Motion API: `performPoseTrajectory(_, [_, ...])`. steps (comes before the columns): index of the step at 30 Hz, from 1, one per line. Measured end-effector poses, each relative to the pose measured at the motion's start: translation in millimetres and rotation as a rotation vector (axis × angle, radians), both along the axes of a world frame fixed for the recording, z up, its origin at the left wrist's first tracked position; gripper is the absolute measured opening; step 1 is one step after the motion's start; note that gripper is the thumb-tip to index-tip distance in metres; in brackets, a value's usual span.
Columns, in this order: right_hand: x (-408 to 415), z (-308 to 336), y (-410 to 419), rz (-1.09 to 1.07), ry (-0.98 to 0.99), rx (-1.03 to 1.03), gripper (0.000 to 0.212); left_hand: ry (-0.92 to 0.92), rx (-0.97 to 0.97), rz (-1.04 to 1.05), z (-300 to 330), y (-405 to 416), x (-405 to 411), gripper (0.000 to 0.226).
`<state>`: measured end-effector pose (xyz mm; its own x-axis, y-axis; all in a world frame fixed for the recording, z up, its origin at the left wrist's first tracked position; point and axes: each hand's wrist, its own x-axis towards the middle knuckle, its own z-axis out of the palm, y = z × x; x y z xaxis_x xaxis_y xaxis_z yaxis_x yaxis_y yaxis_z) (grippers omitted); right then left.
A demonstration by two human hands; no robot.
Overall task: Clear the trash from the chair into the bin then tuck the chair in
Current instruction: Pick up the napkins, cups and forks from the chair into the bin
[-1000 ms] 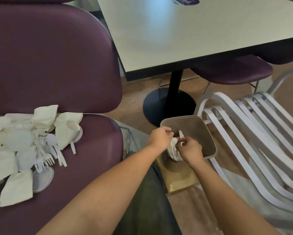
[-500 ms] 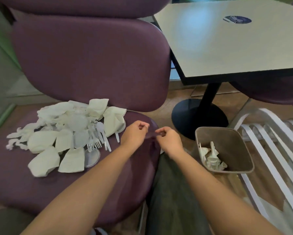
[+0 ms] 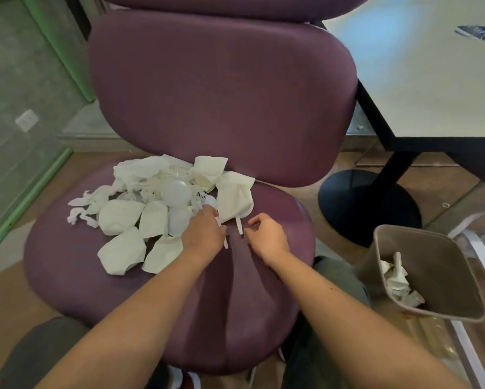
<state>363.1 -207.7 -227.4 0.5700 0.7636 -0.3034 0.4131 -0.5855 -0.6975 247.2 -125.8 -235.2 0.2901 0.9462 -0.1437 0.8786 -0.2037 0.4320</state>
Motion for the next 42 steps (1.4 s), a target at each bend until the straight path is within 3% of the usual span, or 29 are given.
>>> performPoseTrajectory(3, [-7,-5,17,0.019,0.012,0.029,0.013,0.018,-0.008,-0.008,-3,6,2,0.041])
performPoseTrajectory(10, [-16,-11,34,0.001,-0.063,-0.024,0.033,0.002,-0.063,0.018,-8,15,3,0.044])
performPoseTrajectory(15, [-8,-10,26,-0.023,0.03,-0.032,0.045,-0.052,-0.152,0.077,-7,16,2,0.043])
performPoseTrajectory(26, [15,8,-26,-0.129,0.061,0.026,0.028,-0.335,-0.172,0.169,17,-18,18,0.045])
performPoseTrajectory(30, [28,16,-44,-0.211,0.059,0.049,0.022,-0.47,-0.165,0.074,27,-30,37,0.043])
performPoseTrajectory(33, [42,23,-62,-0.281,0.092,0.1,0.016,-0.483,-0.193,-0.043,38,-46,61,0.028])
performPoseTrajectory(36, [62,28,-85,-0.371,0.131,0.162,0.012,-0.466,-0.24,-0.16,41,-64,92,0.028])
performPoseTrajectory(42, [113,24,-139,-0.498,0.166,0.149,0.027,-0.401,-0.35,-0.344,38,-113,157,0.029])
